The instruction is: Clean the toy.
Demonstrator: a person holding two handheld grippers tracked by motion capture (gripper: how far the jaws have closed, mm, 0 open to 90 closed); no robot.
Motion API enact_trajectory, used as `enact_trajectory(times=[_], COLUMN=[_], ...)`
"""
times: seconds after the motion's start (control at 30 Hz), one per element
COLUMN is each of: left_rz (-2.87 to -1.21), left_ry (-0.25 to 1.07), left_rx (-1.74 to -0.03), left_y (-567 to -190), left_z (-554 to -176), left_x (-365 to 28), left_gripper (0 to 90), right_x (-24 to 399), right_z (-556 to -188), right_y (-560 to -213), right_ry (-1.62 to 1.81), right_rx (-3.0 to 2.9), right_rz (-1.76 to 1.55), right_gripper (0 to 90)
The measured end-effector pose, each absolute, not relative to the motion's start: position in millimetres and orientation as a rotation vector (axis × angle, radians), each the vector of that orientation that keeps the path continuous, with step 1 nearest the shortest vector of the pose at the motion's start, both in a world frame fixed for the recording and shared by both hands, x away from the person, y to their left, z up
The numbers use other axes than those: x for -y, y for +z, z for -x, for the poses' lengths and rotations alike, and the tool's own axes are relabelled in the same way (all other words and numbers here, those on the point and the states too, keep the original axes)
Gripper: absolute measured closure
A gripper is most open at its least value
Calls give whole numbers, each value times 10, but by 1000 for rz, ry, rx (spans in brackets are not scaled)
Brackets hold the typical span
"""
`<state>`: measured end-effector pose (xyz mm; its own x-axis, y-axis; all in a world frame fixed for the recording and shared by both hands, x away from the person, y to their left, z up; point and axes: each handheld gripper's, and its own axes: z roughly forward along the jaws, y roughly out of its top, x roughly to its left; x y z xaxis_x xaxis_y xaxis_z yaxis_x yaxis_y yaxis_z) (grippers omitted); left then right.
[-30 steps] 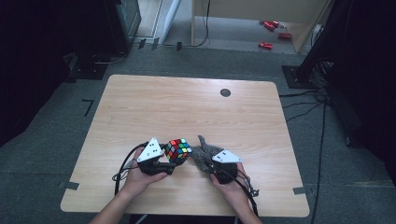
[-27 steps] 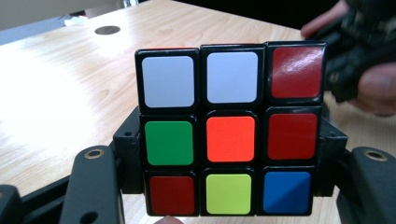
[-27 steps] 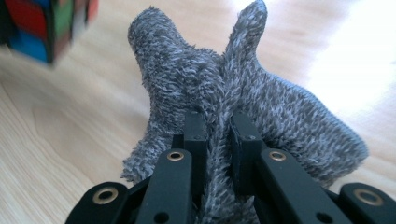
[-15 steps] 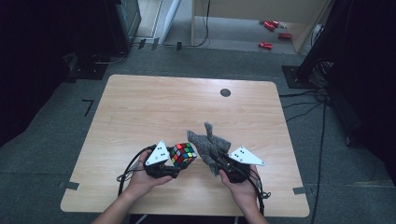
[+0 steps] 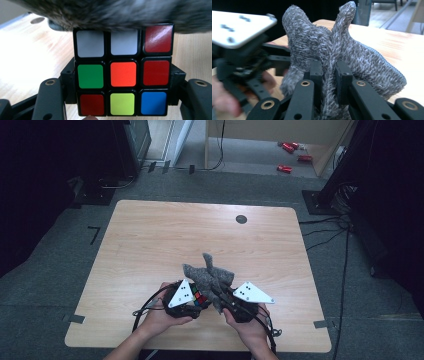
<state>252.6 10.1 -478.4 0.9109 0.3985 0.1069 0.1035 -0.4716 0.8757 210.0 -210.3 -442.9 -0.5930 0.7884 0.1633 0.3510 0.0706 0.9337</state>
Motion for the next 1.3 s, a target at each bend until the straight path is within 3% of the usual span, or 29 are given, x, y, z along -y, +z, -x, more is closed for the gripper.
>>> enact_trajectory(times=[0.17,0.47,0.7,1.07,1.3], left_rz=[-2040,-2046,-2024,-2026,-1993], left_ry=[353,370,355,342,252], left_rx=[-384,-362,-378,-373,-401], left_y=[-4765,-4760,-4734,-4705,-4697], left_z=[-2552,-2512,-2547,-2526,-2595], left_x=[-122,-69,-123,-103,-164], left_gripper=[345,347,346,347,347], right_x=[2217,2116,2247,2137,2199], right_z=[-2163,-2070,-2159,-2084,-2105], right_y=[-4530,-4403,-4548,-4394,-4471], right_ry=[1507,1518,1497,1516,1483], right_rx=[-1961,-1957,-1942,-1938,-1931], right_rz=[-1241,-1178,-1277,-1211,-1251], right_gripper=[802,799,799,798,800])
